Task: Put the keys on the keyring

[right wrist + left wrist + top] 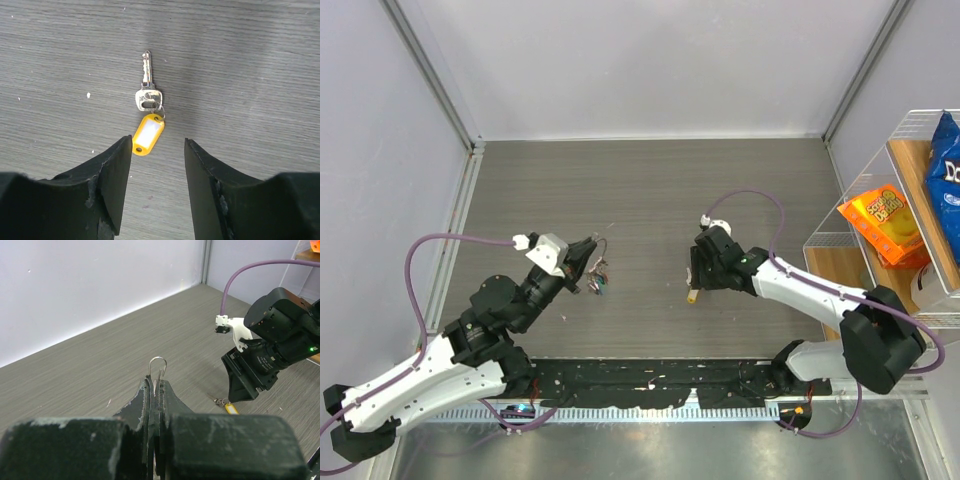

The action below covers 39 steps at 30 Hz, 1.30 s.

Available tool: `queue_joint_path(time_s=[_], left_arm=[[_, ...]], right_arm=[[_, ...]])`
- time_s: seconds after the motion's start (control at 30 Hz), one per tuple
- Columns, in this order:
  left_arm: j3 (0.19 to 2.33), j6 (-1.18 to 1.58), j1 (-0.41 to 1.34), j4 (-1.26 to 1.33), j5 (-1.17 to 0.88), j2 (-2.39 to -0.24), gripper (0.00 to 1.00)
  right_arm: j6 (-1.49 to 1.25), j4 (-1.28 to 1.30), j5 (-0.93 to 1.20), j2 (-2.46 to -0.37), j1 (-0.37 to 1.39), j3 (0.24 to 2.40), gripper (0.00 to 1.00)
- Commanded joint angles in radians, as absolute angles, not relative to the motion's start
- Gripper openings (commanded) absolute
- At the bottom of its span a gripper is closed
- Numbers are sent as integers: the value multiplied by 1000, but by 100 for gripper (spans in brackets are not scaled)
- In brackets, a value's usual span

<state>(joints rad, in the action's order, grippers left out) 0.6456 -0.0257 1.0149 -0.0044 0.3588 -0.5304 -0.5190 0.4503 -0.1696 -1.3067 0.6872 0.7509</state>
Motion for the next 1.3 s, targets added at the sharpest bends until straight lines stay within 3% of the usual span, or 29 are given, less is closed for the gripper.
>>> queue_joint_path(time_s=[0.0, 0.77, 1.03, 1.17, 1.27], left_arm=[[652, -15, 1015, 43, 371, -534, 0], [650, -31, 1012, 49, 364, -568, 0], [652, -35, 1014, 52, 367, -571, 0], [652, -34, 1012, 52, 367, -575, 0], [652, -31, 1014, 52, 364, -575, 0]], right_arm=[[-577, 304, -89, -1324, 641, 726, 51], [-657, 106, -32, -1377, 563, 580, 33], [-661, 91, -15, -1381, 561, 575, 19], [-655, 91, -18, -1352, 561, 568, 6], [-632, 115, -35, -1307, 561, 571, 5]])
